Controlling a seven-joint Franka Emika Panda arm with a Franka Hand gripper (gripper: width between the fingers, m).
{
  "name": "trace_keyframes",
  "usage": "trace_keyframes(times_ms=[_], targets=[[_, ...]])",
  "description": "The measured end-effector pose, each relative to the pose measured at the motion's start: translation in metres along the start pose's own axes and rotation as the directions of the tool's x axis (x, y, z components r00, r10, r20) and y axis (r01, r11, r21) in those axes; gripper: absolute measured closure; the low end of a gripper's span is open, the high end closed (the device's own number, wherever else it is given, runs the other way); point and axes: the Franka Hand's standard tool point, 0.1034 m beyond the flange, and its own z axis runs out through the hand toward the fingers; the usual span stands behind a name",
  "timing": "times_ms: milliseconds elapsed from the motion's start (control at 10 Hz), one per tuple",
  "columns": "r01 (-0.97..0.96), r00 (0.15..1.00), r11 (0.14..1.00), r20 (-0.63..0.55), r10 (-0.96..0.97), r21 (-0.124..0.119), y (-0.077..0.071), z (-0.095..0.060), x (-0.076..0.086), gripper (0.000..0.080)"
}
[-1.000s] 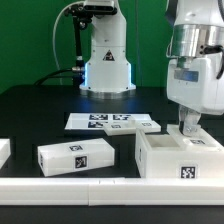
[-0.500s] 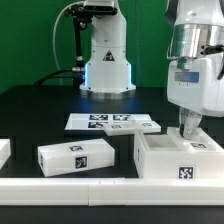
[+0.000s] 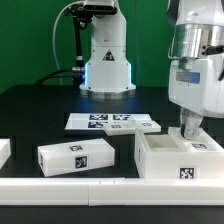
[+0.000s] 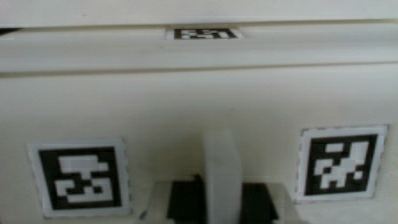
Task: Assemble cabinet
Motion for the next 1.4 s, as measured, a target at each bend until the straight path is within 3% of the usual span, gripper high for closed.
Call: trace_keyframes(times_ms=[100,200,400,500,600,700,900,1300,1400], targets=[[0.0,1.0,1.0,0.0,0.0,0.001,0.0,0.0,0.0,0.0734],[0.005,1.0,1.0,0.002,-0.005,0.009,-0.004,-0.004,0.002,0.0641],[0.021,1.0,0.999,0.014,-0.022,0.036,-0.01,-0.017,0.006,0.0367],[0.034,0.999,0.999,0.023,-0.035,0.036,-0.007,-0.022,0.008,0.0367],[0.025,0.999,0.999,0.033,-0.026,0.031,0.006,-0.025,0.011,0.0165],[0.016,0.999,1.0,0.035,-0.017,0.021,0.019,-0.025,0.016,0.0056],[0.02,0.999,1.0,0.032,-0.021,0.021,0.018,-0.024,0.015,0.0011],[0.043,0.999,0.999,0.029,-0.044,0.023,0.019,-0.023,0.017,0.0002],[0.131,0.991,0.991,0.024,-0.131,0.032,0.027,-0.024,0.024,0.0002]])
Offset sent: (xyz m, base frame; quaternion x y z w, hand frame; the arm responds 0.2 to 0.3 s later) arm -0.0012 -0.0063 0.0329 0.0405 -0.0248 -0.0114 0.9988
